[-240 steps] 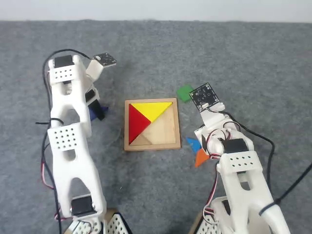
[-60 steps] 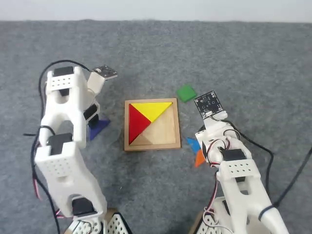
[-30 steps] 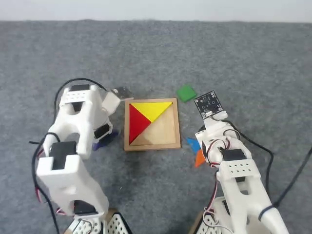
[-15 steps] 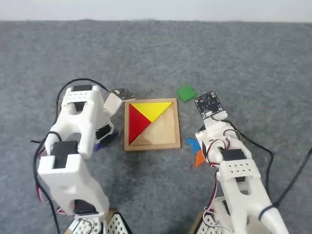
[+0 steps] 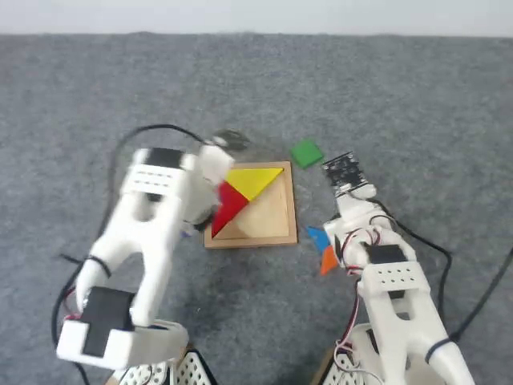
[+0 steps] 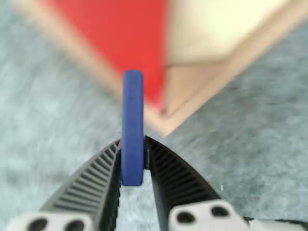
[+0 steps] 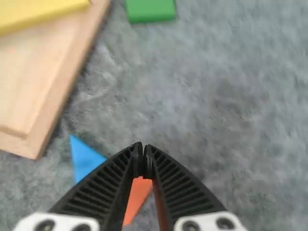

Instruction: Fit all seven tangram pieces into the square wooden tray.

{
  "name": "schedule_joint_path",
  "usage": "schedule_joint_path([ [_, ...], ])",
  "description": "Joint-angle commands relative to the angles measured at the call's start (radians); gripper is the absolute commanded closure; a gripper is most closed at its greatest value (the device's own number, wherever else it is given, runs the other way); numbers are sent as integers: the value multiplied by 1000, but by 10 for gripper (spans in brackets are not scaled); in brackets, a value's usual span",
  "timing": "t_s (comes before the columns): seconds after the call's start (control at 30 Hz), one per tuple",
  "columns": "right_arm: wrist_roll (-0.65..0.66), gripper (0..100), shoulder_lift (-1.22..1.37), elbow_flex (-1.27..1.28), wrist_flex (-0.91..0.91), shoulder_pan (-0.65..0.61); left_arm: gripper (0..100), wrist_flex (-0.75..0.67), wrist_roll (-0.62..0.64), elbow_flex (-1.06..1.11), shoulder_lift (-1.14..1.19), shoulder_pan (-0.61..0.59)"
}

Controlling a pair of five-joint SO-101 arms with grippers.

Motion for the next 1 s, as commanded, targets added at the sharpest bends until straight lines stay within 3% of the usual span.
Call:
schedule_joint_path([
  [0.0, -77, 982, -38, -107, 61, 117, 987, -12, -189, 13, -57, 163],
  [0.2, -130, 983, -38, -146, 81, 308, 987, -8, -476, -12, -58, 308],
  [0.4, -137, 983, -38, -150, 79, 318, 987, -15, -749, -62, -58, 381],
  [0.63, -137, 983, -38, -150, 79, 321, 987, -86, -790, -91, -44, 388],
  [0.97, -137, 983, -39, -150, 77, 318, 987, -92, -784, -205, 187, 310],
])
